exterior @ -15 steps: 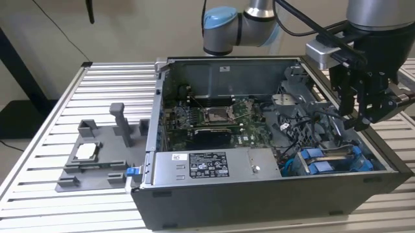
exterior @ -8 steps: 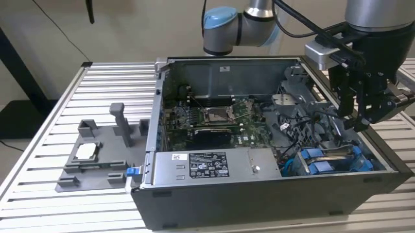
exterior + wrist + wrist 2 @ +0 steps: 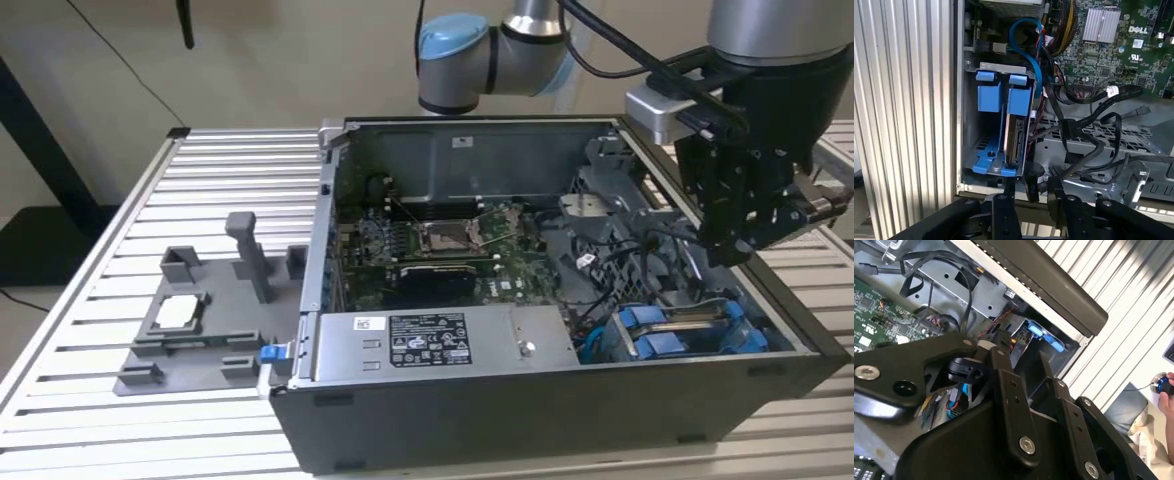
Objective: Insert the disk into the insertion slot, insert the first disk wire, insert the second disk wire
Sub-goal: 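Insert the first disk wire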
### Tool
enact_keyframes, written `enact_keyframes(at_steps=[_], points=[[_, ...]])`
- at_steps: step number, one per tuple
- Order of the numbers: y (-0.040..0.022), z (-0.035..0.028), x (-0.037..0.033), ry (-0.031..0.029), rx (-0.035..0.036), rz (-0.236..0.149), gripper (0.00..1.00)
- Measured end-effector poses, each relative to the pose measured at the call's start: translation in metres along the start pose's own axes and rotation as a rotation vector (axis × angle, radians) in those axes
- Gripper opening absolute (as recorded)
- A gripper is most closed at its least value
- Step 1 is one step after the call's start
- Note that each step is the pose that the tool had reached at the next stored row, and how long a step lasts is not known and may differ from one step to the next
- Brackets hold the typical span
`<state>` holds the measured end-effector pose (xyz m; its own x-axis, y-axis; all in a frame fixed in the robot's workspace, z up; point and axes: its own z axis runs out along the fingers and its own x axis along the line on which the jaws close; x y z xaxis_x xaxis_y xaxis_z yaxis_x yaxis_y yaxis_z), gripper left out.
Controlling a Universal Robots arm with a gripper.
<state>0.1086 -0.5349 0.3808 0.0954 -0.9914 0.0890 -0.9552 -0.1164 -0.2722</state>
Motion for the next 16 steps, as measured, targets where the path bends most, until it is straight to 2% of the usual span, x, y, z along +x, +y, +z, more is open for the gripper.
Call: enact_keyframes(at_steps=[2,3,4,16], points=[[0.0000,0.0000,-0.0006,0.0006,-0.0007,0.000,0.26],[-0.0001,-0.0001,-0.0008,0.0012,-0.0013,0.000,0.26],[0.0000,0.0000,-0.0009,0.0020,-0.0018,0.000,0.20],[-0.0001,0.0000,-0.0010,0.0026,-0.0030,0.000,0.19]])
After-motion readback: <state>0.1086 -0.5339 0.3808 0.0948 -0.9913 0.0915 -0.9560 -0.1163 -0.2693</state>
